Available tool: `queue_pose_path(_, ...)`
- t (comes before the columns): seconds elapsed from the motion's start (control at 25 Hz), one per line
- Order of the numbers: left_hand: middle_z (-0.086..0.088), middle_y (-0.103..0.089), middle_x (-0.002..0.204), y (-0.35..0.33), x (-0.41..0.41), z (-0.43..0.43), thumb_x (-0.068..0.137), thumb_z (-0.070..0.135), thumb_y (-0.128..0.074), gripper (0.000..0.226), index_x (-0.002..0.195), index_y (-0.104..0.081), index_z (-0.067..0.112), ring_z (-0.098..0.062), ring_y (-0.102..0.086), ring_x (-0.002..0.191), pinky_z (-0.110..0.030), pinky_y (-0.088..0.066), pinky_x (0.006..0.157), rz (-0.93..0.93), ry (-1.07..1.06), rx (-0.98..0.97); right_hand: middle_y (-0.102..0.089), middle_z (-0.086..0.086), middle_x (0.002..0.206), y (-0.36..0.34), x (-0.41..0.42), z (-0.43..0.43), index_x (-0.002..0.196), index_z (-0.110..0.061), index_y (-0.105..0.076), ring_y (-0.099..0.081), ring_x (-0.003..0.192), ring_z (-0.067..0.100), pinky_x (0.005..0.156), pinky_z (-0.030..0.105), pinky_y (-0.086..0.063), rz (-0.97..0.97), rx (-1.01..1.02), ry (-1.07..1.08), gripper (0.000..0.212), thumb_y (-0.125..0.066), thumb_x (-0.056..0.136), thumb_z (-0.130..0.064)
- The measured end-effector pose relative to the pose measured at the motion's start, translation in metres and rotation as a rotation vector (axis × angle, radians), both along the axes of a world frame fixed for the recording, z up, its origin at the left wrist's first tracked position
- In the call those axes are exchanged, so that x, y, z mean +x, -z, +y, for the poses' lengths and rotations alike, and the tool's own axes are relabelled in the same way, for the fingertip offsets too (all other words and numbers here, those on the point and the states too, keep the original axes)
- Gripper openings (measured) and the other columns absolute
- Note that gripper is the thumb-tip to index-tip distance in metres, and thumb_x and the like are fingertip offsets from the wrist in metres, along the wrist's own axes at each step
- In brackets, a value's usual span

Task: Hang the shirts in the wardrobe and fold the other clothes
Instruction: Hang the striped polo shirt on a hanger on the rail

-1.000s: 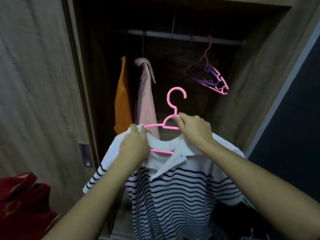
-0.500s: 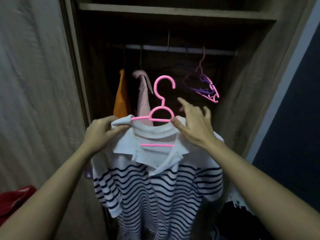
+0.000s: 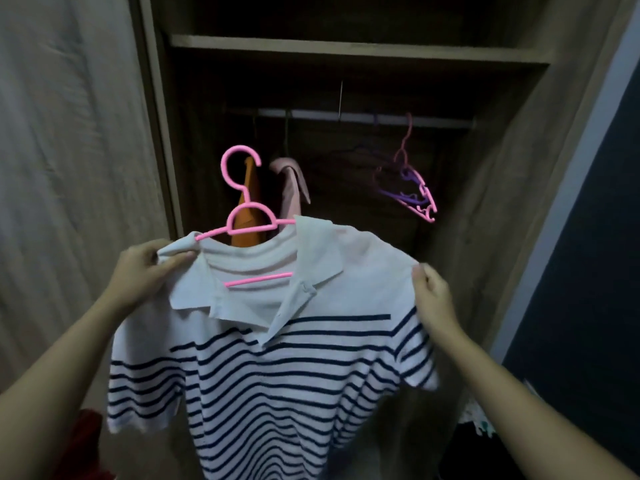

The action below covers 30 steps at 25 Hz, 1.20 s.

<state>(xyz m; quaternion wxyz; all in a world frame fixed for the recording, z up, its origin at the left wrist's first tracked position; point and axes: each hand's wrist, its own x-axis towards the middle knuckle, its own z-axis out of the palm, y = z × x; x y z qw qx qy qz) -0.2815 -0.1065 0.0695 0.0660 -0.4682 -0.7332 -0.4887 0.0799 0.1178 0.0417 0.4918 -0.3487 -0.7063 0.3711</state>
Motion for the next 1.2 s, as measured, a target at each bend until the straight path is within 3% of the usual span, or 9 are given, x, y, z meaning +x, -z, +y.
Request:
queue_pose_path(0.16,0.001,-0.062,0.059,0.011,-0.002,-0.013,0.08,0.025,-0.073,0.015,0.071,-0.066,0.034,0.001,-0.051,0.053,-0.022,-0.036,0.046,-0.023,-0.023,-0.025,-0.051,-0.005,0.068,-0.029,0.007,0.029,0.07,-0.017,-0.055,-0.047,0.06,-0.004,0.058,0.018,-0.038,-0.025,0.003,0.092,0.031,-0.043,0.098,-0.025)
queue_pose_path(0.24,0.009,-0.064,0.057,0.013,0.002,-0.012,0.081,0.018,-0.072,0.022,0.065,-0.068,0.031,0.004,-0.051,0.052,-0.012,-0.036,0.045,-0.099,0.002,0.053,-0.057,0.0,0.09,-0.036,0.006,0.042,0.091,-0.023,-0.062,-0.054,0.084,0.008,0.074,0.023,-0.041,-0.164,0.026,0.099,0.011,-0.051,0.092,-0.019)
queue_pose_path(0.4,0.006,-0.066,0.064,0.008,0.015,-0.001,0.081,0.016,-0.072,0.035,0.069,-0.07,0.049,-0.004,-0.054,0.062,-0.01,-0.039,0.047,-0.14,0.078,0.133,-0.054,0.001,0.128,-0.061,-0.005,0.039,0.129,-0.016,-0.052,-0.049,0.118,0.012,0.104,0.028,-0.035,-0.293,0.248,-0.108,0.034,-0.046,0.097,-0.023)
queue_pose_path(0.52,0.02,-0.067,0.065,0.001,0.028,0.013,0.08,0.017,-0.072,0.036,0.069,-0.069,0.051,0.004,-0.057,0.059,-0.01,-0.041,0.048,-0.108,0.156,0.124,-0.061,-0.001,0.123,-0.08,-0.018,0.026,0.124,-0.018,-0.056,-0.055,0.114,0.015,0.1,0.036,-0.041,-0.631,0.513,-0.182,0.04,-0.037,0.096,-0.041)
queue_pose_path(0.6,0.02,-0.068,0.068,-0.008,0.039,0.02,0.081,0.018,-0.071,0.032,0.071,-0.07,0.049,0.005,-0.058,0.06,-0.013,-0.042,0.051,-0.076,0.217,0.104,-0.066,-0.006,0.095,-0.084,-0.022,0.021,0.1,-0.028,-0.059,-0.061,0.09,0.016,0.08,0.039,-0.047,-0.748,0.546,-0.212,0.031,-0.037,0.093,-0.048)
queue_pose_path(0.76,0.015,-0.069,0.068,-0.029,0.039,0.023,0.085,0.025,-0.067,0.02,0.072,-0.073,0.039,0.006,-0.058,0.064,-0.015,-0.046,0.057,-0.062,0.322,0.045,-0.047,-0.008,0.057,-0.077,-0.021,0.03,0.063,-0.034,-0.043,-0.046,0.058,0.01,0.06,0.036,-0.036,-0.569,0.496,-0.127,0.029,-0.046,0.089,-0.047)
queue_pose_path(0.92,0.009,-0.064,0.069,-0.033,0.024,0.018,0.077,0.055,-0.065,0.031,0.075,-0.07,0.024,-0.002,-0.056,0.065,-0.021,-0.044,0.061,0.002,0.281,-0.15,-0.056,-0.007,0.065,-0.062,-0.015,0.045,0.077,-0.035,-0.057,-0.054,0.069,0.015,0.071,0.042,-0.046,-0.396,0.331,-0.035,0.035,-0.041,0.078,-0.066)
queue_pose_path(1.08,0.009,-0.059,0.062,-0.03,0.031,0.018,0.083,0.034,-0.067,0.018,0.071,-0.068,0.02,-0.001,-0.052,0.059,-0.012,-0.04,0.053,-0.009,0.31,-0.072,-0.059,-0.009,0.071,-0.056,-0.01,0.049,0.081,-0.033,-0.063,-0.054,0.072,0.012,0.07,0.04,-0.046,-0.266,0.235,-0.203,0.049,-0.048,0.071,-0.078)
queue_pose_path(1.2,0.01,-0.055,0.058,-0.032,0.034,0.018,0.082,0.04,-0.066,0.021,0.067,-0.064,0.025,-0.002,-0.047,0.054,-0.012,-0.034,0.049,0.128,0.282,-0.102,-0.059,-0.002,0.078,-0.058,-0.007,0.043,0.08,-0.025,-0.066,-0.053,0.074,0.01,0.068,0.031,-0.042,-0.202,0.158,-0.374,0.041,-0.056,0.075,-0.064)
